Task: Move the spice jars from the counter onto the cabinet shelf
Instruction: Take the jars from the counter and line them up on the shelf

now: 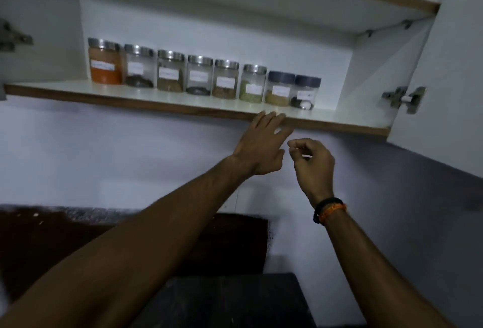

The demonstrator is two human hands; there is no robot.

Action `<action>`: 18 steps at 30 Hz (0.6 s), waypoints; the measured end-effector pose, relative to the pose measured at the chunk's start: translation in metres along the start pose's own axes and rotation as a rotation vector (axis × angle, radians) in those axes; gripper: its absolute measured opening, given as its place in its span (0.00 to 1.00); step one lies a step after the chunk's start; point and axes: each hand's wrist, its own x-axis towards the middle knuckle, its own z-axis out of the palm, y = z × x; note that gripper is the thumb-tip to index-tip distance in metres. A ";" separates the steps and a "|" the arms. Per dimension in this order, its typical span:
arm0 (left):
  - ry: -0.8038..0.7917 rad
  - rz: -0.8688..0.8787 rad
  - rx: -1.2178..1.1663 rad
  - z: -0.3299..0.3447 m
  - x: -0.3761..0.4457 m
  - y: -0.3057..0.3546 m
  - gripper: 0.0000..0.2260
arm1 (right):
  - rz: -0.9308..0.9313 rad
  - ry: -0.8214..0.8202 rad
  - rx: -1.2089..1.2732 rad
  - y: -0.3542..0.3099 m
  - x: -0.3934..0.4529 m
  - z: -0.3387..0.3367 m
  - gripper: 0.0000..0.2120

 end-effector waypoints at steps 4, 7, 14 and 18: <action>-0.144 -0.034 -0.329 0.012 -0.070 0.007 0.23 | 0.118 -0.149 0.037 0.009 -0.061 0.026 0.07; -0.289 -0.158 -0.435 0.034 -0.130 0.009 0.21 | 0.250 -0.248 0.063 0.020 -0.111 0.045 0.06; -0.505 -0.355 -0.546 0.074 -0.260 0.007 0.20 | 0.391 -0.648 -0.036 0.050 -0.232 0.078 0.10; -0.600 -0.520 -0.586 0.089 -0.334 0.003 0.21 | 0.425 -0.853 -0.123 0.063 -0.293 0.096 0.10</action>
